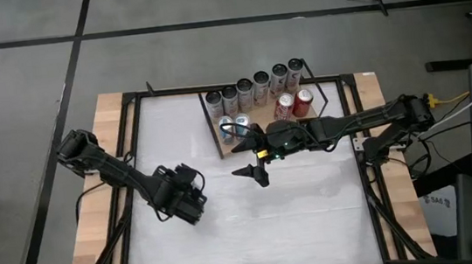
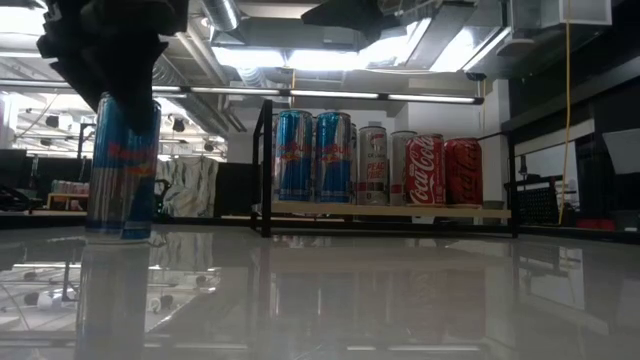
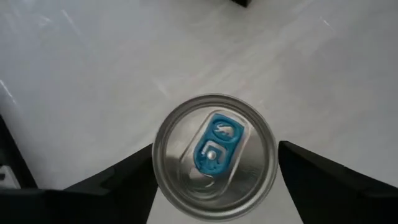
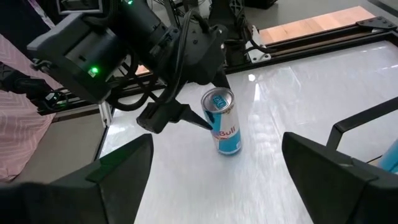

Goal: Place canned beverage on shelf
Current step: Put the blue soda can on the shelf aligned with the other blue soda cans

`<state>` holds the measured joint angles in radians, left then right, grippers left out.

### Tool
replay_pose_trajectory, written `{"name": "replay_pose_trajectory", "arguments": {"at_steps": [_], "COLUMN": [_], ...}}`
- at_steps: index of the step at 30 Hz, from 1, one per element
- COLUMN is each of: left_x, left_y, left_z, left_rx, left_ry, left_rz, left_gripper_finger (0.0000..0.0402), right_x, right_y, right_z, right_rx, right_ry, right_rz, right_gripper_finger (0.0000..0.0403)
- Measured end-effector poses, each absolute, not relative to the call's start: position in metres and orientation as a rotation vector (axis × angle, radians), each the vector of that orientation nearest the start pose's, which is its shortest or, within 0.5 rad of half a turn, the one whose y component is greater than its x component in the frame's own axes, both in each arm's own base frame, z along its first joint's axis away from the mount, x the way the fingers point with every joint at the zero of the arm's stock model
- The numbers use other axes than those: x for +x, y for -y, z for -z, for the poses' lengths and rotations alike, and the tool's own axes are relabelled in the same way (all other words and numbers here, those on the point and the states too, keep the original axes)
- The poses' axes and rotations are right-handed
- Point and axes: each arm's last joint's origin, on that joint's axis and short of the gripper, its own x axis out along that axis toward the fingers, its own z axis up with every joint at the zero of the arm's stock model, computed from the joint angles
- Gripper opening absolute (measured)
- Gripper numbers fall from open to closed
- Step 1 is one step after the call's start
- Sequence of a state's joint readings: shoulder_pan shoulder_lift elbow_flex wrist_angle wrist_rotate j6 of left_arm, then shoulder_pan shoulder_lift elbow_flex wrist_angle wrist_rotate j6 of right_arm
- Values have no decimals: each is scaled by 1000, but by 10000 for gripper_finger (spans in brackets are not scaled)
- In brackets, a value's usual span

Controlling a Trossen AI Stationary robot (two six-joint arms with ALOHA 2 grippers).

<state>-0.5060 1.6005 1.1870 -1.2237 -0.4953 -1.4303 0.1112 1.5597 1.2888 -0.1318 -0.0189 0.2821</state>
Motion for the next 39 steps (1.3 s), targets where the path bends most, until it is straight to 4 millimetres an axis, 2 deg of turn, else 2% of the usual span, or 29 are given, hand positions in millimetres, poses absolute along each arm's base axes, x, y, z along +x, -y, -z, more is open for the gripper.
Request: {"name": "replay_pose_trajectory", "arguments": {"at_steps": [11,15,20,23,30,39], "left_x": [260,271,288,295,302,303], "left_y": [127,128,126,119,101,98], "left_z": [-232,-233,-237,-238,-238,-238], "left_rx": [-341,-247,-93,-45,39,39], "left_ry": [-1028,-1025,-1037,-1040,-1056,-1053], "left_rz": [-683,-527,-224,-137,-104,-119], "left_gripper_finger": [205,205,221,228,232,249], "right_x": [356,356,356,356,356,356], "right_y": [-40,-40,-40,-40,-40,-40], "right_z": [-322,-322,-322,-322,-322,-321], "right_rx": [259,259,259,259,260,259], "right_ry": [-418,-418,-418,-418,-419,-423], "right_rz": [-71,-71,-71,-71,-71,-70], "right_gripper_finger": [347,347,347,347,347,347]}}
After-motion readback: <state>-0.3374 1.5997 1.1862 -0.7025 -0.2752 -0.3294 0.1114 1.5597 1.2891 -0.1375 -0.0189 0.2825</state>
